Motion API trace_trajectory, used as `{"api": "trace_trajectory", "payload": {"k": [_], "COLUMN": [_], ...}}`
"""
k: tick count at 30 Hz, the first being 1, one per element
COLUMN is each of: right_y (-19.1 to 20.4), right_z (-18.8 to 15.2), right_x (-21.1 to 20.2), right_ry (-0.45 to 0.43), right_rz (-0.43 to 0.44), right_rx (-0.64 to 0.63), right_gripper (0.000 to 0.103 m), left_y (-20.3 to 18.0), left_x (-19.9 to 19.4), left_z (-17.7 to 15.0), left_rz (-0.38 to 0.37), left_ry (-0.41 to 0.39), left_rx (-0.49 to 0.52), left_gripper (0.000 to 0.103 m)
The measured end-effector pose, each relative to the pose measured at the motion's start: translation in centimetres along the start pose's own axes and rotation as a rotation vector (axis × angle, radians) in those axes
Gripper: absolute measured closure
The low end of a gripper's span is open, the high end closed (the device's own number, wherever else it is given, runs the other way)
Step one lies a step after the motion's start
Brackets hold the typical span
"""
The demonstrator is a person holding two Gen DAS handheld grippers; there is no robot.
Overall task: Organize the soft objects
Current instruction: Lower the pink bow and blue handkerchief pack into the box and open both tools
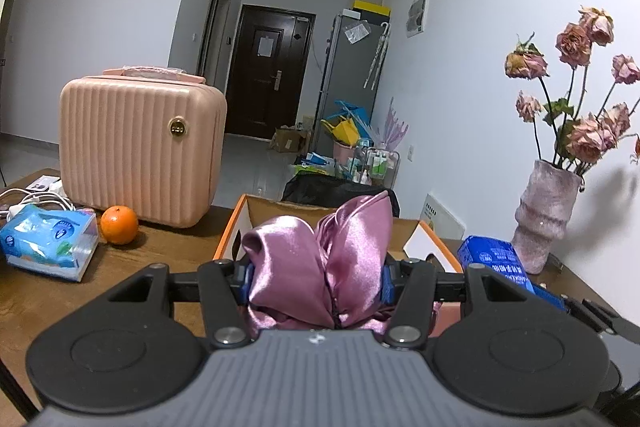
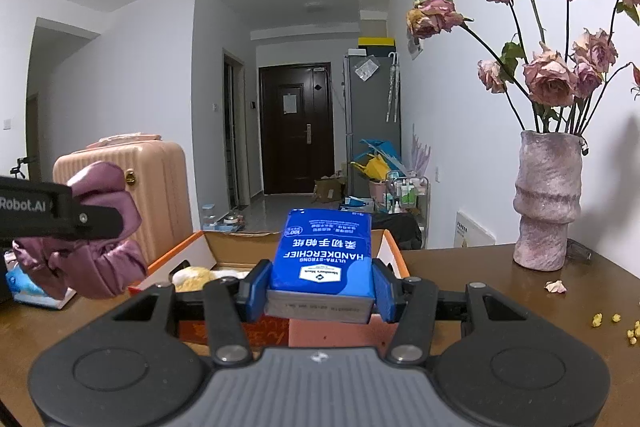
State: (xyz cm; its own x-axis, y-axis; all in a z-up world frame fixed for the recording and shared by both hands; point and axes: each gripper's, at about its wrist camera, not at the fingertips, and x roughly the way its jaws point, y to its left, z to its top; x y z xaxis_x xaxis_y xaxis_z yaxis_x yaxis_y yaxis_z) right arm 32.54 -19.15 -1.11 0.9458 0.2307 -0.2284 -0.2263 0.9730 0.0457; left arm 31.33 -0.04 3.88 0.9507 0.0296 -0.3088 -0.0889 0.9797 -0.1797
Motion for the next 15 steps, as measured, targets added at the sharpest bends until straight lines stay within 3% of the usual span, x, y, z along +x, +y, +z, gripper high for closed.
{"api": "trace_trajectory", "payload": {"k": [15], "right_y": [-1.6], "right_z": [2.0], "right_x": [5.7], "right_ry": [0.006], "right_rz": [-0.011], "right_rx": [0.017], "right_gripper": [0.052], "left_y": [-1.2], "left_x": [5.5], "left_z": [1.7], "left_rz": [0.006], "left_ry": [0.0], "left_rx": [-0.019], "left_gripper": [0.049]}}
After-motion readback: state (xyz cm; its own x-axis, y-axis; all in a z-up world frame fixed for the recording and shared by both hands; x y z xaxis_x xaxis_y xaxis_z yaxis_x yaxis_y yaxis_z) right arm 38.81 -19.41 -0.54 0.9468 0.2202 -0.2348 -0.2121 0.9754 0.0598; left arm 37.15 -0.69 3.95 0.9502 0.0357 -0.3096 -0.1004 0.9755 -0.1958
